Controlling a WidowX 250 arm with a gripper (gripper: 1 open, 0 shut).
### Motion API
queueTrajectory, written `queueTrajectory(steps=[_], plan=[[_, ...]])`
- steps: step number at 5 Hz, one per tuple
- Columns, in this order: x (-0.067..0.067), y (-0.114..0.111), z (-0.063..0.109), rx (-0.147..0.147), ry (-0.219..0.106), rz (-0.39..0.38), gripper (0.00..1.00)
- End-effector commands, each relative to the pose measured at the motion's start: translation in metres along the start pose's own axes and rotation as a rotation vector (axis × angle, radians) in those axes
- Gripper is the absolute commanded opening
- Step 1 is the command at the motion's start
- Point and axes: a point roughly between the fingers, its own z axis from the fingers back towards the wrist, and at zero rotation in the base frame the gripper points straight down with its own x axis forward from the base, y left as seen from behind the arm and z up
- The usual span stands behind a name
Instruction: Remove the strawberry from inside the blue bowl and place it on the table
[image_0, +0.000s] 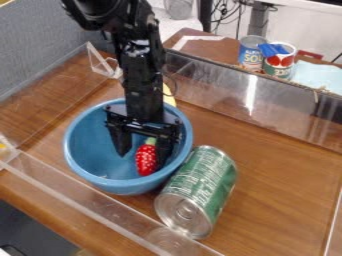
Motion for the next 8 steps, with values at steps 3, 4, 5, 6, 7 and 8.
queueTrajectory(steps=[3,4,5,6,7,8], plan=[[-0.005,0.000,0.043,-0.005,-0.051,-0.038,1.00],[-0.003,-0.001,0.057,-0.009,-0.049,-0.052,1.00],[0.004,0.006,0.049,-0.007,-0.044,-0.073,1.00],[0.010,0.012,0.042,-0.008,-0.033,-0.092,1.00],[0.010,0.013,0.032,-0.009,-0.022,-0.094,1.00],[0.009,0.012,0.022,-0.008,-0.016,-0.098,1.00]])
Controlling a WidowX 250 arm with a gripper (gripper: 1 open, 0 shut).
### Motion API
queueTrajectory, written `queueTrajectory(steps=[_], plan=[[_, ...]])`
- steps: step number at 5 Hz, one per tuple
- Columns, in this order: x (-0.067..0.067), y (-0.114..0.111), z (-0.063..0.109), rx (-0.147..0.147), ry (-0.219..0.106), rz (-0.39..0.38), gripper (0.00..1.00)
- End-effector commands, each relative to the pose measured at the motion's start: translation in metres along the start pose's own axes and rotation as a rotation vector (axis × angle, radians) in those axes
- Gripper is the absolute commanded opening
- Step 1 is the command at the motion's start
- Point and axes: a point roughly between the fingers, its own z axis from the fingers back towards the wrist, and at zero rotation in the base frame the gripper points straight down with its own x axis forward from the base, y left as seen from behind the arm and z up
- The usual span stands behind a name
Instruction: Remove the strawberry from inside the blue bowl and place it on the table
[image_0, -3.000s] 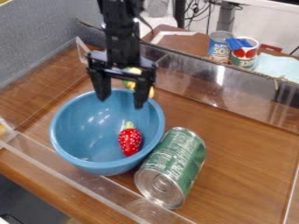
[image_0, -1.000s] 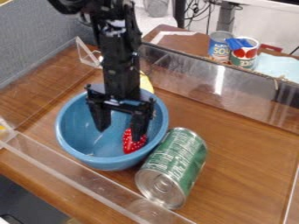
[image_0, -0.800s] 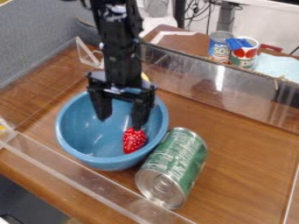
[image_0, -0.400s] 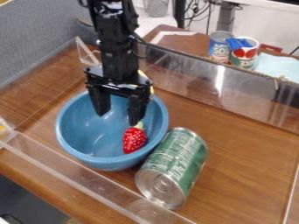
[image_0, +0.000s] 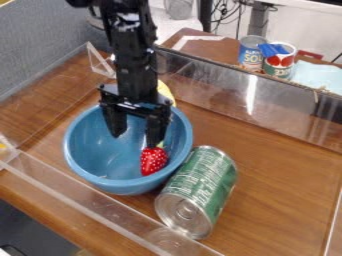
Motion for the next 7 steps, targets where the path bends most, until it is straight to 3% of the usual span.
queueTrajectory(steps=[1,3,4,6,7], plan=[[0.002,0.001,0.001,0.007,-0.027,0.000,1.00],[0.014,-0.014,0.000,0.009,-0.008,-0.039,1.00],[0.023,-0.026,0.001,0.014,0.002,-0.041,0.00],[0.022,-0.017,0.010,0.015,0.002,-0.019,0.00],[0.020,-0.012,0.029,0.012,-0.018,-0.005,0.00]])
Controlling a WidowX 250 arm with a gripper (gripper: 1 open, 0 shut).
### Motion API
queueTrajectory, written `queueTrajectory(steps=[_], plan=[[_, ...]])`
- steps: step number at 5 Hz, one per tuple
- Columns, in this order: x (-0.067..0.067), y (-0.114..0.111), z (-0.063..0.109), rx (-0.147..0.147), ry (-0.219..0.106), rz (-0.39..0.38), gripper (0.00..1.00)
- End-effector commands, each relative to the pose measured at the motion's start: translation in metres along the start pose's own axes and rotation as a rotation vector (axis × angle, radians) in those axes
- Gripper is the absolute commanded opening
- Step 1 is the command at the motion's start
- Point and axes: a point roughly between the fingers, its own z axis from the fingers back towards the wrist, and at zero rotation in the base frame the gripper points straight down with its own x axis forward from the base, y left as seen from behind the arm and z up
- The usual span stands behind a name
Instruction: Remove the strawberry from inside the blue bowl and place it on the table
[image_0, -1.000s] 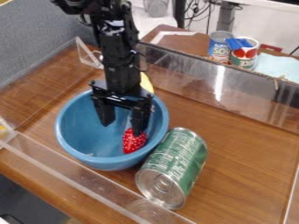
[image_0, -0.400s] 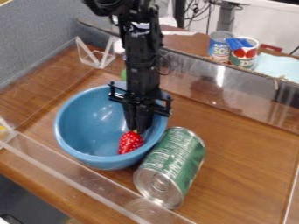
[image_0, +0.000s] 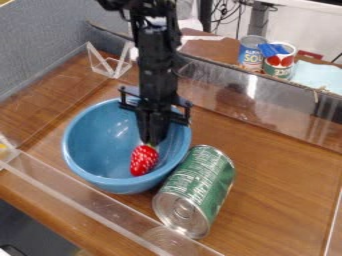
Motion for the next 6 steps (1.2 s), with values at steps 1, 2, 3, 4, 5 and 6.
queueTrajectory(steps=[1,2,3,4,5,6], plan=[[-0.006,0.010,0.056,0.006,-0.125,-0.021,0.00],[-0.018,0.038,0.103,-0.015,-0.185,-0.005,0.00],[-0.023,0.070,0.119,-0.019,-0.206,0.046,0.00],[-0.031,0.096,0.109,0.014,-0.192,0.068,0.00],[-0.025,0.107,0.099,0.043,-0.179,0.098,1.00],[-0.016,0.104,0.097,0.057,-0.186,0.109,0.00]])
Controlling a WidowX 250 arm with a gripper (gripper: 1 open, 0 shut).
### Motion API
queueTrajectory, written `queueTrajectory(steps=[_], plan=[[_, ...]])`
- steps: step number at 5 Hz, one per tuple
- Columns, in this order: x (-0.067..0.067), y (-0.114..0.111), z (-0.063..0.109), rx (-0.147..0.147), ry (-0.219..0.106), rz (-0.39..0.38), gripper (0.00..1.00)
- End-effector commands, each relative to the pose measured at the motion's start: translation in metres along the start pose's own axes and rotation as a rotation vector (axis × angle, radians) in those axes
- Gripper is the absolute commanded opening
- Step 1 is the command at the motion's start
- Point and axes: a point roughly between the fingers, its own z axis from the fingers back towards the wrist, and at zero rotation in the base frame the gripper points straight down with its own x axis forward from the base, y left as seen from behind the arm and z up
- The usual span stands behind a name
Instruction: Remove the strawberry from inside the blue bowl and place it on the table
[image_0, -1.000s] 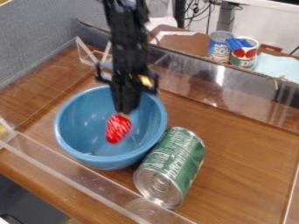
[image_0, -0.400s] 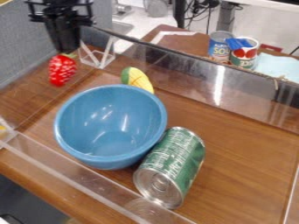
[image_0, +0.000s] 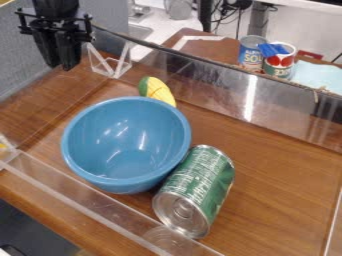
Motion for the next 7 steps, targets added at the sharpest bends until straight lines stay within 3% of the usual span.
queueTrajectory(steps=[1,2,4,7], plan=[[0.012,-0.004,0.014,0.042,-0.048,0.005,1.00],[0.015,0.001,-0.001,0.059,-0.041,-0.047,1.00],[0.027,0.012,-0.017,0.090,-0.064,-0.109,1.00],[0.037,0.030,-0.012,0.113,-0.095,-0.143,1.00]])
